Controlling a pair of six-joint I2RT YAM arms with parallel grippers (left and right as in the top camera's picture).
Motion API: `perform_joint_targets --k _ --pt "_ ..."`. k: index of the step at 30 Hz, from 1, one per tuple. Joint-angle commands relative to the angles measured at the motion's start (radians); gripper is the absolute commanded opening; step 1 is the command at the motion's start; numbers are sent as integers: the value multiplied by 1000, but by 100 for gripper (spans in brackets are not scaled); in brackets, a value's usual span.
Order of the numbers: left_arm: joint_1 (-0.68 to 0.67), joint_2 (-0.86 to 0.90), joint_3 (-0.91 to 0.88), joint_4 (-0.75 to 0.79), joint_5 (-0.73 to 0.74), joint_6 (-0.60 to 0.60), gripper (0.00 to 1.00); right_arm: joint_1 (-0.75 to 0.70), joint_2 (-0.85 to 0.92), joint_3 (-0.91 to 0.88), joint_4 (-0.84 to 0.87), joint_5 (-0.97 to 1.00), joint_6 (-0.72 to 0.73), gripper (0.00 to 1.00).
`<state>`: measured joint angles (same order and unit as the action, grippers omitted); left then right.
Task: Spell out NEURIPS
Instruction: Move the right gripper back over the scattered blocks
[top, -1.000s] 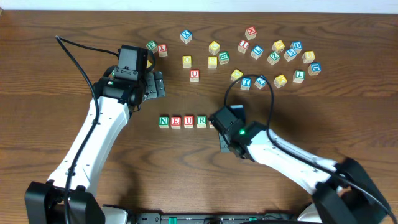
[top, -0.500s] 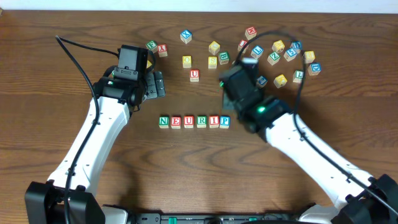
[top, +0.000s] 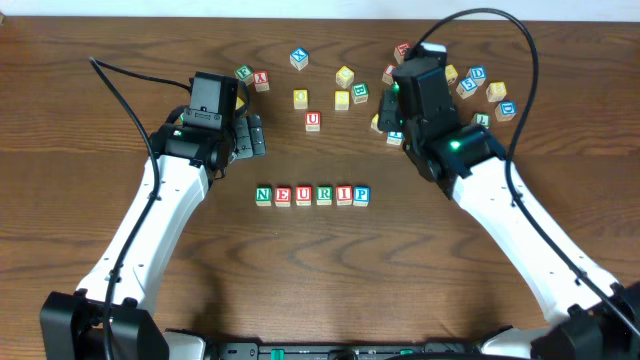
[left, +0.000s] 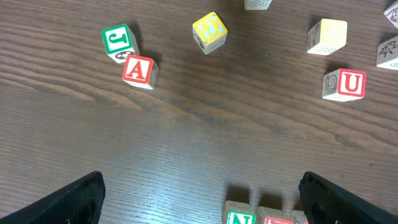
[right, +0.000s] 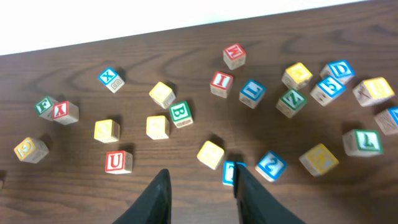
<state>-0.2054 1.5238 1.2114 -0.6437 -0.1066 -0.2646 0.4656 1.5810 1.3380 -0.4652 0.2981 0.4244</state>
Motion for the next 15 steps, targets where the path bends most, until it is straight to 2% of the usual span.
perform_joint_targets --k 1,7,15 --pt "2 -18 31 -1 -2 2 98 -2 85 55 -2 -45 -45 31" --pt "2 -18 31 -1 -2 2 98 -3 217 198 -56 -96 -71 38" --pt "2 -18 31 -1 -2 2 98 -5 430 548 -235 -99 -153 54"
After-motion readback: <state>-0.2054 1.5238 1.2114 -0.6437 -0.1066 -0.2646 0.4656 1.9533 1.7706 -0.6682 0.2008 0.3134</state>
